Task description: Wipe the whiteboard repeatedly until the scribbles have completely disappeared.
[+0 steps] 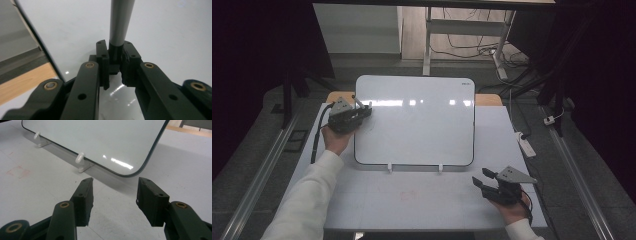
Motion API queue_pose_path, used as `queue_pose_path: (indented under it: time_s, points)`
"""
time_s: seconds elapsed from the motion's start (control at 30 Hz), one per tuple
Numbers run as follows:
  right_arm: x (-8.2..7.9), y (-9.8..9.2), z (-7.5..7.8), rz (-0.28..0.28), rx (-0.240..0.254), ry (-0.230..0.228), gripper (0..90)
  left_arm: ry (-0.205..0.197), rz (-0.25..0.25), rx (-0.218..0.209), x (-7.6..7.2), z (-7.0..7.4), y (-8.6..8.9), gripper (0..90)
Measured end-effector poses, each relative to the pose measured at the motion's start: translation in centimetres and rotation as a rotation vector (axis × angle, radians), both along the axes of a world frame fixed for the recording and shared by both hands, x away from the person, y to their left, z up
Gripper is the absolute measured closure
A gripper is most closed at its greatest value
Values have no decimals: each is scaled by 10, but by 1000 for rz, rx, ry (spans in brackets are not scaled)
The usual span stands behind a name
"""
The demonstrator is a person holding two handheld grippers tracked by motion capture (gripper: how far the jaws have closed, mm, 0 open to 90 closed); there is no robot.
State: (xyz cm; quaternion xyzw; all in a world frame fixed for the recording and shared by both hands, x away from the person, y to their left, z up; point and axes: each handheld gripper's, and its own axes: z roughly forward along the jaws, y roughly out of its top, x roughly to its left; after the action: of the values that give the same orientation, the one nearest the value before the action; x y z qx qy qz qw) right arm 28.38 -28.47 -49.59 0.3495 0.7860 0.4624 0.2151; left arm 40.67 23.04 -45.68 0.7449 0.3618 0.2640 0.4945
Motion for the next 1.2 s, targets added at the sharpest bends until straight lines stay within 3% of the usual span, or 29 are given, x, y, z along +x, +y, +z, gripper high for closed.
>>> queue_pose_path:
  time_s: [0.2,0.3,0.4,0.67,0.73,0.93,1.0,1.2]
  points:
    - [-1,1,-1,6,-2,1,466,21,-50,27,-29,-25,-3,775]
    - [-1,1,0,2,1,-3,466,27,-59,32,-36,-31,0,775]
    - [-1,0,0,-2,0,0,466,21,-53,25,-30,-27,-1,774]
    - [-1,1,0,-2,-4,-1,466,3,-26,27,4,5,-15,774]
    - [-1,0,0,-4,0,1,466,9,-31,24,2,3,-16,774]
    - [0,1,-1,4,-2,3,466,37,-52,14,-20,-18,-8,775]
    - [-1,2,-1,7,-1,2,466,40,-65,30,-27,-23,-8,775]
    - [-1,3,1,3,3,-4,465,41,-79,47,-27,-22,-12,775]
